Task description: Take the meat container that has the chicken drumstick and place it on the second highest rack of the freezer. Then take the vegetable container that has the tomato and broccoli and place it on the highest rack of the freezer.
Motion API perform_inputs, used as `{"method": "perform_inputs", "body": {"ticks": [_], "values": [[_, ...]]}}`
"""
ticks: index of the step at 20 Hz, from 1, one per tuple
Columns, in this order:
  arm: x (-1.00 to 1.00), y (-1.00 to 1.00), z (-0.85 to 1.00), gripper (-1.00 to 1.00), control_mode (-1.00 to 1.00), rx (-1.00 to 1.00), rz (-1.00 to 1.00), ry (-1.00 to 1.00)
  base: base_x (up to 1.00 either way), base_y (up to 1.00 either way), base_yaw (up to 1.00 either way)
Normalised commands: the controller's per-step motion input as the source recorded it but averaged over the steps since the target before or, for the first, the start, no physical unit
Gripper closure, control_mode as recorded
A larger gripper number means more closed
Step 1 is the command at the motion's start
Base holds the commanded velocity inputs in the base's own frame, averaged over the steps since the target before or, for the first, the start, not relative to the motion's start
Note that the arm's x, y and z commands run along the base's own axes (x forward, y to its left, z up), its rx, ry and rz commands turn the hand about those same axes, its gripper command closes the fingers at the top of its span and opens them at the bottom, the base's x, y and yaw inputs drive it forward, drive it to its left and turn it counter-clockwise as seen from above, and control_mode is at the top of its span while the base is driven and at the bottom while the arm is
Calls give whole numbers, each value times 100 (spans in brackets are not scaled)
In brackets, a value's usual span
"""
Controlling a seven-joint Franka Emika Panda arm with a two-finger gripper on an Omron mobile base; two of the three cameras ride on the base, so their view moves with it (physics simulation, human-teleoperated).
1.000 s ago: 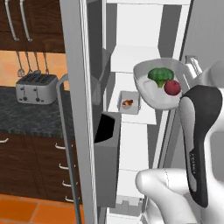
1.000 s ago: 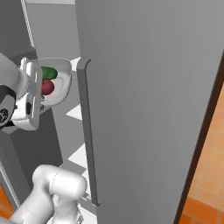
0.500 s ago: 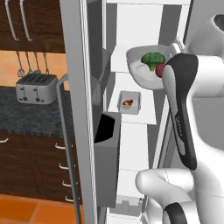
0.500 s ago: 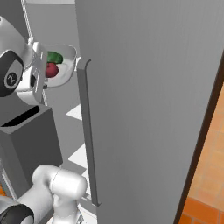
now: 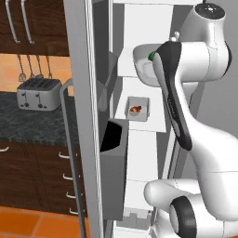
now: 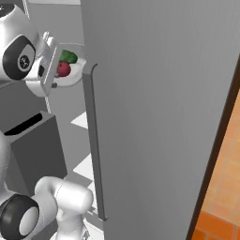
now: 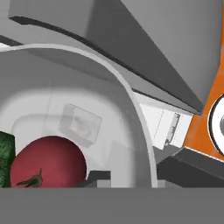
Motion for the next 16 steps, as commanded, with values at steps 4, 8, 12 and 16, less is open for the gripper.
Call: {"method": "perform_inputs", "body": {"ticks": [4, 8, 12, 16], "values": [[54, 0, -3, 100, -100, 0, -1, 0, 0, 0, 0], [10, -6, 0, 100, -100, 0, -3, 0, 0, 0, 0], [27, -7, 2, 100, -100, 0, -4, -1, 0, 0, 0], [67, 0, 21, 100, -100, 0, -2, 0, 0, 0, 0]]}}
